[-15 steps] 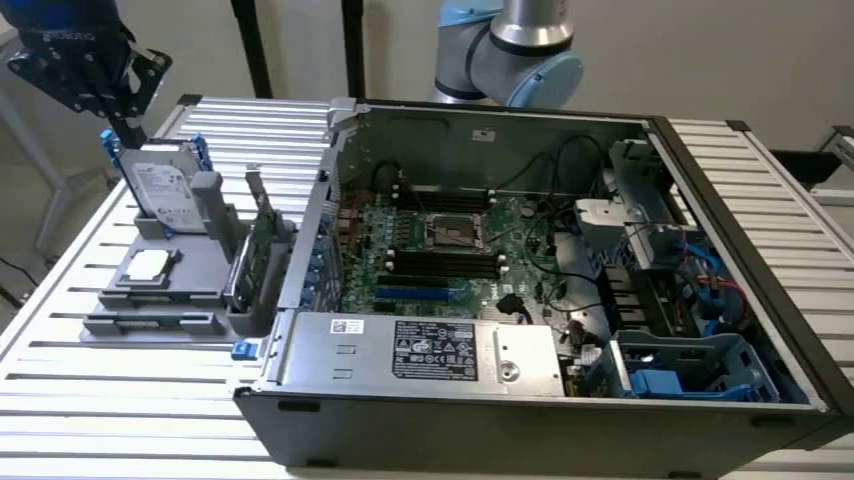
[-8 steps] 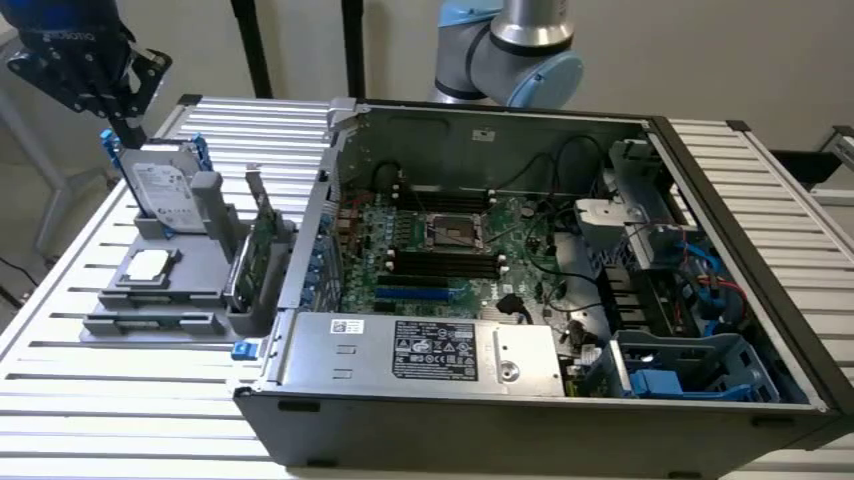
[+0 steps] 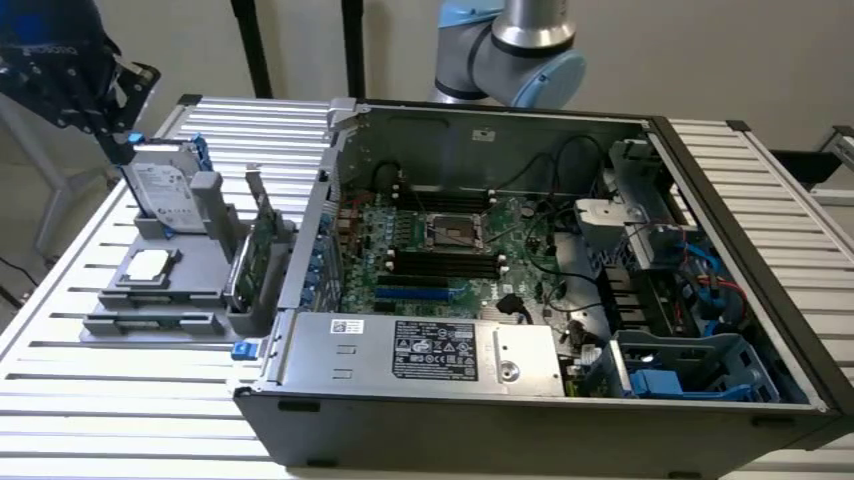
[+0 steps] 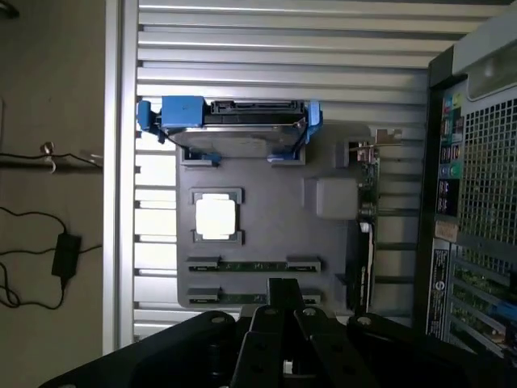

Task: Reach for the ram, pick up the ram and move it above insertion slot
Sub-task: 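Reach for the ram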

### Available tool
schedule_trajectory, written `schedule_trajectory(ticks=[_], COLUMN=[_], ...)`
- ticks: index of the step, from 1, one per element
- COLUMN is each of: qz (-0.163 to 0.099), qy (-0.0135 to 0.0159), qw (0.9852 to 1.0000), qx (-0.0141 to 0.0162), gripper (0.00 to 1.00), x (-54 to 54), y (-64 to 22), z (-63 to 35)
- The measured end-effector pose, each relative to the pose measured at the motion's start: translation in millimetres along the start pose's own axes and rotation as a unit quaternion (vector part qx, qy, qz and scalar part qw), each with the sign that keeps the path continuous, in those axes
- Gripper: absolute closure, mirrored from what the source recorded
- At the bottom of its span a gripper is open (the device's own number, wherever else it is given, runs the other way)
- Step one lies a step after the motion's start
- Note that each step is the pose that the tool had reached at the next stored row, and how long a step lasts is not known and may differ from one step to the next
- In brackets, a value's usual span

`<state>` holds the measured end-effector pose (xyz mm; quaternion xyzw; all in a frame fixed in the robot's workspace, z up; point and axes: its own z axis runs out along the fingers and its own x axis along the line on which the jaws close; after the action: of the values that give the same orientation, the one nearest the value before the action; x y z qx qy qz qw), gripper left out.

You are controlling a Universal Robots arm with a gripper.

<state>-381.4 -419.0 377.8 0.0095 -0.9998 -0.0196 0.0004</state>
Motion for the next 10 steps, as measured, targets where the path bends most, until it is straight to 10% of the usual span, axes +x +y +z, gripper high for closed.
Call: schedule_trajectory(ticks=[10], qz=[0.000], qy=[0.0000], qw=[1.0000], qx=[0.0000], gripper=[0.89], x=[1.0], y=[-45.7], z=[-0.3])
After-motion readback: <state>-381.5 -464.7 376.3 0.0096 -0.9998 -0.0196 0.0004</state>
